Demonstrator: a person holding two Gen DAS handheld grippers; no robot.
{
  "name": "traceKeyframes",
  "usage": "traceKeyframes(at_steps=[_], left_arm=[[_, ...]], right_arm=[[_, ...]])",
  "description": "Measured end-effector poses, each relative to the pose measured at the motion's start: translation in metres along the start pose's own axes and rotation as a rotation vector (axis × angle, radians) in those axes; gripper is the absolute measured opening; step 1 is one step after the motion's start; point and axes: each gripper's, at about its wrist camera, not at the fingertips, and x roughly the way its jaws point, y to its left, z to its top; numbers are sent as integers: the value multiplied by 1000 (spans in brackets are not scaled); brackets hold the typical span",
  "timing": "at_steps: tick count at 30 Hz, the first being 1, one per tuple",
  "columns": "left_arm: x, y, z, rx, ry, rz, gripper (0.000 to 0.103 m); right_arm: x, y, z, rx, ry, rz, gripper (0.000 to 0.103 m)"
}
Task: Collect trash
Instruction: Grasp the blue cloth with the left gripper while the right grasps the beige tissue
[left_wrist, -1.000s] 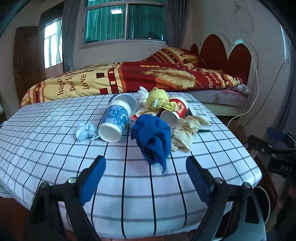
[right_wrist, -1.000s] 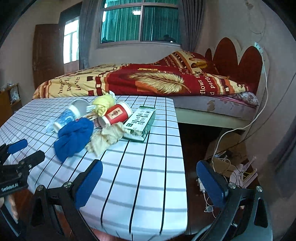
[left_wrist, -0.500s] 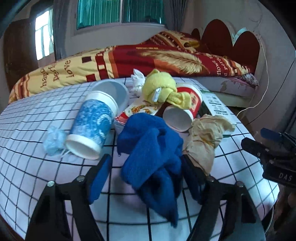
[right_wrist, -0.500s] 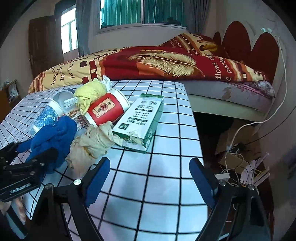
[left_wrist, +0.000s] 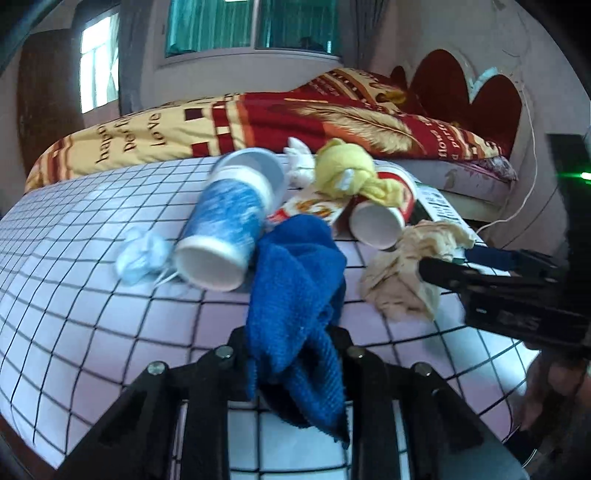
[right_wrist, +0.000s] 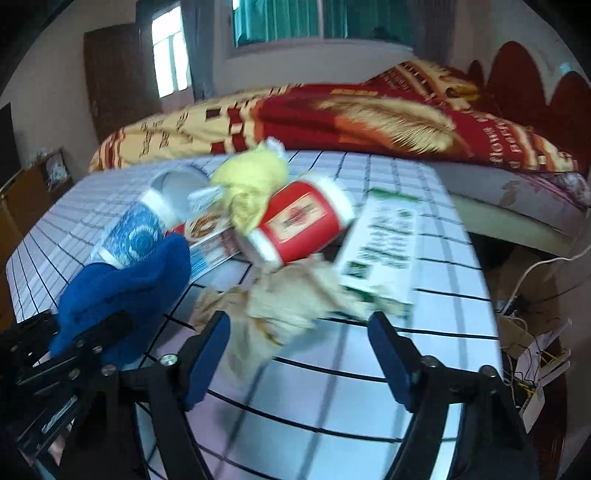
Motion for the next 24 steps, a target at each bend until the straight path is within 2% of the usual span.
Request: traceKeyframes(at_steps=[4, 7, 8, 9, 12, 14, 15, 16, 18, 21, 22, 23, 24], left_arm=[[0, 4, 0, -8, 6, -4, 26], [-2, 3, 0, -7, -1, -29, 26], [-4, 3, 0, -5, -8, -37, 26], [-8, 2, -1, -1, -22, -43, 25], [-13, -1, -3, 14, -37, -51, 25], [-8, -1, -3, 3, -9, -52, 35], [-8, -2, -3, -11, -16, -36, 51], [-9, -2, -3, -18, -28, -18, 75], [-13, -3, 2, -19, -59, 11, 90], [-6, -10, 13, 9, -59, 16, 90], [1, -11, 15, 18, -38, 19, 85], [10, -12, 18, 23, -1, 14, 78], [15, -11, 17, 25, 24, 8, 58]], right_arm=[[21, 11, 5, 3, 65, 30, 61], [22, 16, 7, 0, 73, 59, 40], [18, 18, 6, -5, 64, 71, 30], [12, 18, 5, -11, 50, 82, 26], [-5, 21, -1, -42, 9, 67, 25], [-14, 21, -7, -60, -2, 56, 25], [-15, 21, -10, -65, 4, 52, 25], [-15, 20, -10, -66, 6, 47, 25], [-15, 14, -14, -60, 7, 25, 25], [-16, 3, -16, -29, 12, 12, 25], [-15, -1, -16, -20, 15, 9, 25], [-15, -3, -16, -16, 14, 5, 25], [-16, -4, -16, -15, 14, 1, 25]])
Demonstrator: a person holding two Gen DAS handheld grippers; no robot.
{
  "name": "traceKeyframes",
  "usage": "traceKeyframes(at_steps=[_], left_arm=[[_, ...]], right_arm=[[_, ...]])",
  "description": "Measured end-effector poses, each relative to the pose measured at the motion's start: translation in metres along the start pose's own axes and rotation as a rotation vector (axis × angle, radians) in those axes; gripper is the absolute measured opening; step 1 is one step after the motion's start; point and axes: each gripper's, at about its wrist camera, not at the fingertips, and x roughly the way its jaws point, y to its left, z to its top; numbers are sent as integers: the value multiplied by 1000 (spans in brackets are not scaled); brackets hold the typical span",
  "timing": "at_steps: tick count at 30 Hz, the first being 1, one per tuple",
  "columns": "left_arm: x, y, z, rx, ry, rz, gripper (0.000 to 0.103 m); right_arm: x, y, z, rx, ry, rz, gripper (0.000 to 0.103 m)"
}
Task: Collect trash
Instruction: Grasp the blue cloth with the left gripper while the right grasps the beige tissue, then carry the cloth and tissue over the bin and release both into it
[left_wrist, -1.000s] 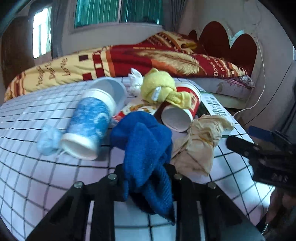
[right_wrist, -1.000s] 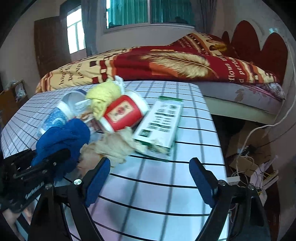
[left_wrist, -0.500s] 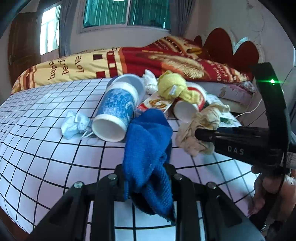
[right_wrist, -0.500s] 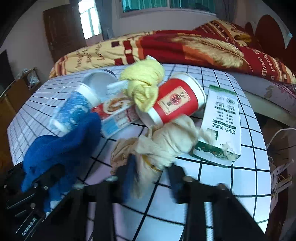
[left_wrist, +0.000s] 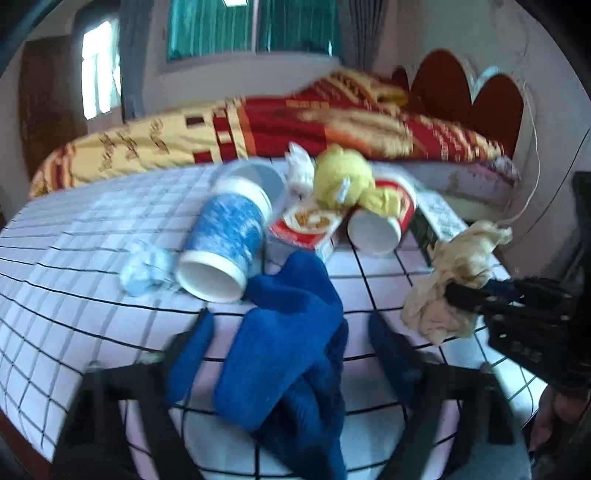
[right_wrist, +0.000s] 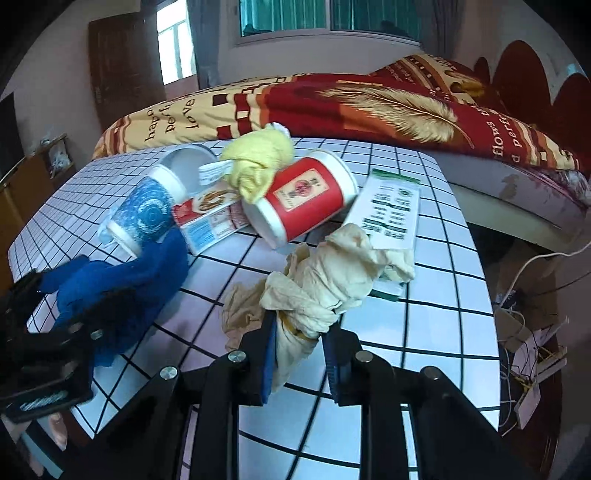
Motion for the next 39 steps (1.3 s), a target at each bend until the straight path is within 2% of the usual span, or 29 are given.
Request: traceKeyframes(at_steps=[1, 2, 4, 9, 16, 31, 39], left_arm=[[9, 0, -1, 5, 47, 2, 30], [16, 1, -4, 1, 82, -14, 24], [9, 1, -7, -8, 61, -35, 21], [-26, -4, -10, -17, -14, -63, 21], [-66, -30, -15, 33, -77, -99, 21], [-118, -95, -47, 126, -106, -190, 21], [-128, -134, -54, 185, -115, -253, 21]], right_arm=[[-2, -1, -1, 0, 0, 0, 25], [-5, -3, -1, 2, -3, 7, 25], [-13, -3, -2, 4, -21, 11, 25], [-44, -7, -10, 5, -85, 8, 25], [-91, -19, -31, 29, -140, -23, 25], [-181, -55, -101, 103, -186, -129, 25], [-207, -82, -133, 163, -181, -196, 25]])
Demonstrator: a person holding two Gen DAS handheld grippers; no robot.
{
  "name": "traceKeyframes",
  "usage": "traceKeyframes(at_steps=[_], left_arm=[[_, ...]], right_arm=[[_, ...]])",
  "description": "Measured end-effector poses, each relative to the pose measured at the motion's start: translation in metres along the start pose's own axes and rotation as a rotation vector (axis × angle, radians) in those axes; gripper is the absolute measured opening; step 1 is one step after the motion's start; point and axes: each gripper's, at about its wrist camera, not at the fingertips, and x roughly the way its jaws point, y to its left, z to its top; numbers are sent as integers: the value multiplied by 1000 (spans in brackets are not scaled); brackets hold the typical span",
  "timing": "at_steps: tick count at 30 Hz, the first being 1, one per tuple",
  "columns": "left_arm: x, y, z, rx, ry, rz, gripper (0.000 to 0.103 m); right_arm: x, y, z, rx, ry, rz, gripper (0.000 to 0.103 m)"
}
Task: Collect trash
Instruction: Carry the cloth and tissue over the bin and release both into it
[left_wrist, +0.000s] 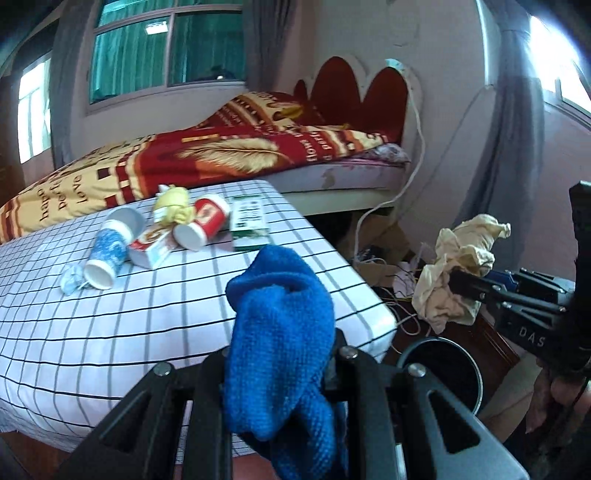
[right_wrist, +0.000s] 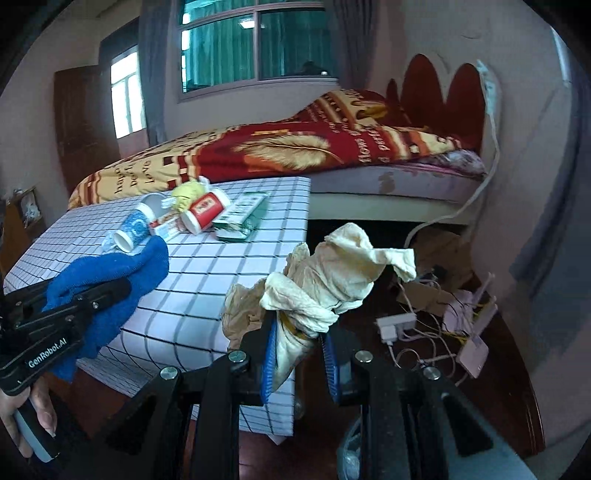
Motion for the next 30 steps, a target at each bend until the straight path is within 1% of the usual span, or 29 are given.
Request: traceKeyframes(at_steps=[10, 15, 23, 26, 30], left_arm=[[11, -51, 0, 70, 14, -89, 21], [19, -74, -4, 98, 30, -137, 21], [34, -116, -17, 142, 74, -235, 21], [40, -132, -23, 163, 88, -277, 21], [53, -152, -35, 188, 129, -320, 21]], right_arm=[[-23, -56, -23, 79, 10, -89, 25], [-29, -83, -40, 123, 36, -138, 25], [-36, -115, -74, 165, 77, -209, 25], [-40, -128, -85, 180, 87, -223, 25], [-42, -140, -106, 189, 115, -236, 25]])
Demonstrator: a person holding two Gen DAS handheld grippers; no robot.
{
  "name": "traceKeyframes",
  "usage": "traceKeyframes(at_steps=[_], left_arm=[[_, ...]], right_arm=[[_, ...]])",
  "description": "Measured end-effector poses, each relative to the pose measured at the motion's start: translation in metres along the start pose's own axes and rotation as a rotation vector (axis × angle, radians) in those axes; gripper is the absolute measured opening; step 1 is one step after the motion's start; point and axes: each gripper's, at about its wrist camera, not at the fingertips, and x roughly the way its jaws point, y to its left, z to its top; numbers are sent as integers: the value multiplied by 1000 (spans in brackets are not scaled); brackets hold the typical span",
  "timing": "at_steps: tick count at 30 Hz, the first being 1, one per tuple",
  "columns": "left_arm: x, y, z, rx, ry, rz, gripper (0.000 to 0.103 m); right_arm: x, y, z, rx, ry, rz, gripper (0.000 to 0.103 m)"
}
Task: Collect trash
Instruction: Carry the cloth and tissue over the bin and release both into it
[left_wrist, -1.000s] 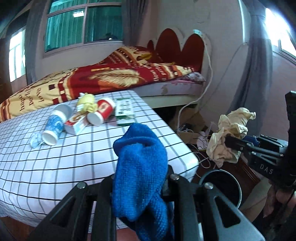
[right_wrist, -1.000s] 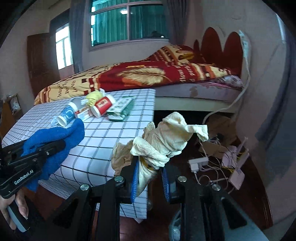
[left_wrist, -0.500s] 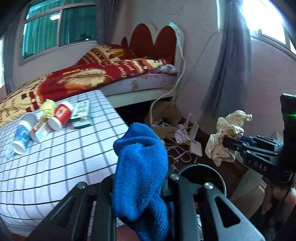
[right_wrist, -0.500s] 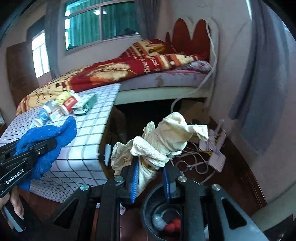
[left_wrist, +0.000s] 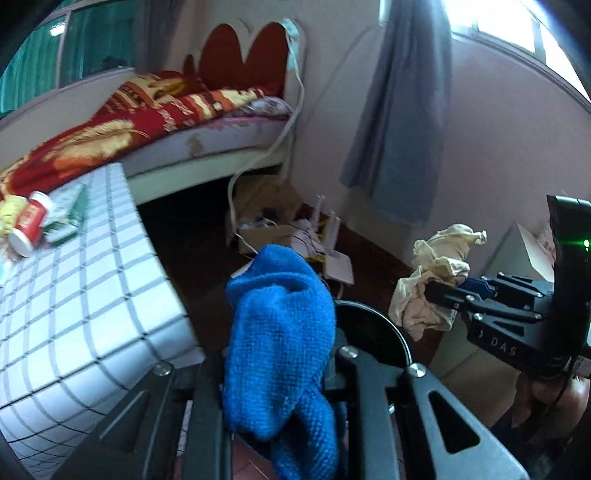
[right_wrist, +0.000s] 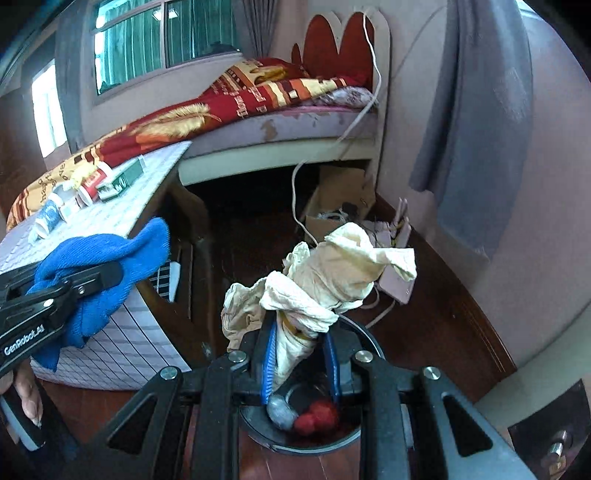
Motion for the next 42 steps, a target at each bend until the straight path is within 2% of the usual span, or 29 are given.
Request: traceKeyframes(at_steps=[9, 20, 21, 22, 23, 24, 25, 27, 30, 33, 42], left_arm=[[45, -30, -19, 45, 99, -78, 21], [107, -37, -35, 50, 244, -133, 22], [112, -37, -38, 52, 264, -144, 26], [118, -38, -41, 60, 284, -139, 37], [122, -37, -42, 66, 289, -115, 48], [123, -34, -43, 58, 277, -81, 72], [120, -29, -43, 36, 259, -68, 81], [114, -21, -42, 8, 242, -36, 82], [108, -18, -41, 20, 229, 36, 98], [94, -18, -39, 23, 187, 74, 100], [48, -17, -19, 5, 85, 127, 102]], right_arm=[[24, -25, -34, 15, 87, -7, 25], [89, -38, -64, -19, 236, 42, 26], [92, -38, -65, -24, 237, 37, 30], [99, -39, -66, -37, 247, 19, 40], [109, -40, -69, -56, 275, -16, 73], [116, -43, -73, -64, 303, -67, 96], [119, -48, -76, -53, 303, -83, 96], [120, -57, -79, -15, 313, -87, 96], [112, -61, -75, 1, 292, -96, 96], [100, -56, -71, 21, 256, -105, 103], [58, -51, -46, 83, 133, -122, 103]])
